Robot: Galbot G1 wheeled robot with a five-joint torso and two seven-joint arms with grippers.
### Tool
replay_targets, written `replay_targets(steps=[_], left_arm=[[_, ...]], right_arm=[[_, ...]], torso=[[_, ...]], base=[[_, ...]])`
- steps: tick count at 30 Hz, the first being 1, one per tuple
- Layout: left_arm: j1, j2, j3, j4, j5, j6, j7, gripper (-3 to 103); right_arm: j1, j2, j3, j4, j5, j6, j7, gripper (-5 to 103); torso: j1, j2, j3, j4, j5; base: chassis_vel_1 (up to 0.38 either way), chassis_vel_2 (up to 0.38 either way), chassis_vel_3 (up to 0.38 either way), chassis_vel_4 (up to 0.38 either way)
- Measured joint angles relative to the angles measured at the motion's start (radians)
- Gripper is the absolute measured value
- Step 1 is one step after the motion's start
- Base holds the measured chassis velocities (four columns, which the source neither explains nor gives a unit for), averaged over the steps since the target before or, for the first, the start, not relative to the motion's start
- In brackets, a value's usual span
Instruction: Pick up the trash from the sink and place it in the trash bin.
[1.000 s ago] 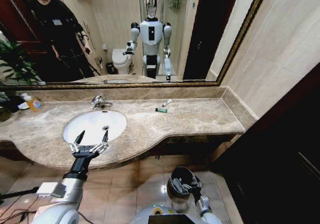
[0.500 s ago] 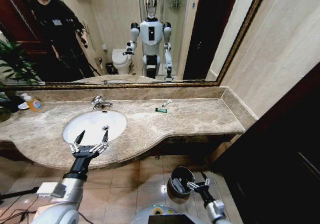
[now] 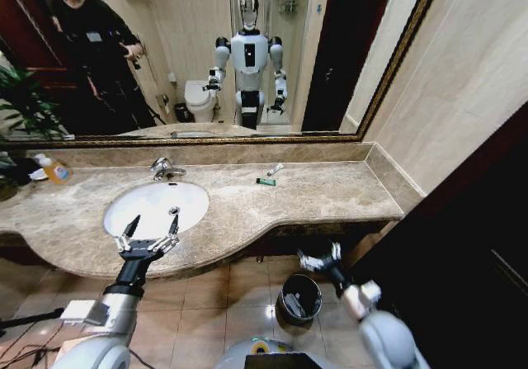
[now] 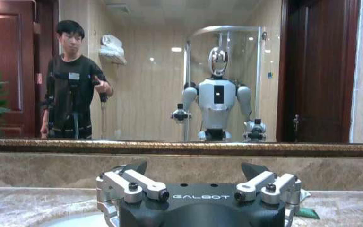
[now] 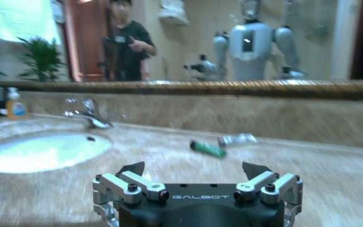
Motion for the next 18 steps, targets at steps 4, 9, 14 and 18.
replay_targets(steps=[4, 9, 14, 18], left_arm=[[0.000, 0.000, 0.000, 0.000, 0.000, 0.000, 0.000, 100], [0.000, 0.000, 0.000, 0.000, 0.000, 0.000, 0.000, 100], [0.000, 0.000, 0.000, 0.000, 0.000, 0.000, 0.000, 100], [0.000, 0.000, 0.000, 0.000, 0.000, 0.000, 0.000, 100]], right_arm=[[0.156, -0.071, -0.037, -0.097, 0.051, -0.049, -0.030, 100], [0.376, -0.155, -0.122, -0.284, 0.110, -0.055, -0.098, 100], [0.581, -0.193, -0.270, -0.502, 0.174, -0.033, -0.182, 100], [0.744, -0.184, -0.351, -0.653, 0.177, 0.004, -0.301, 100]], torso=[[0.000, 0.000, 0.000, -0.0001, 0.0002], [0.000, 0.000, 0.000, 0.0001, -0.0002], [0.000, 0.000, 0.000, -0.0002, -0.0001], [0.000, 0.000, 0.000, 0.0000, -0.0008]], base=[[0.000, 0.000, 0.000, 0.000], [0.000, 0.000, 0.000, 0.000], [0.000, 0.000, 0.000, 0.000], [0.000, 0.000, 0.000, 0.000]])
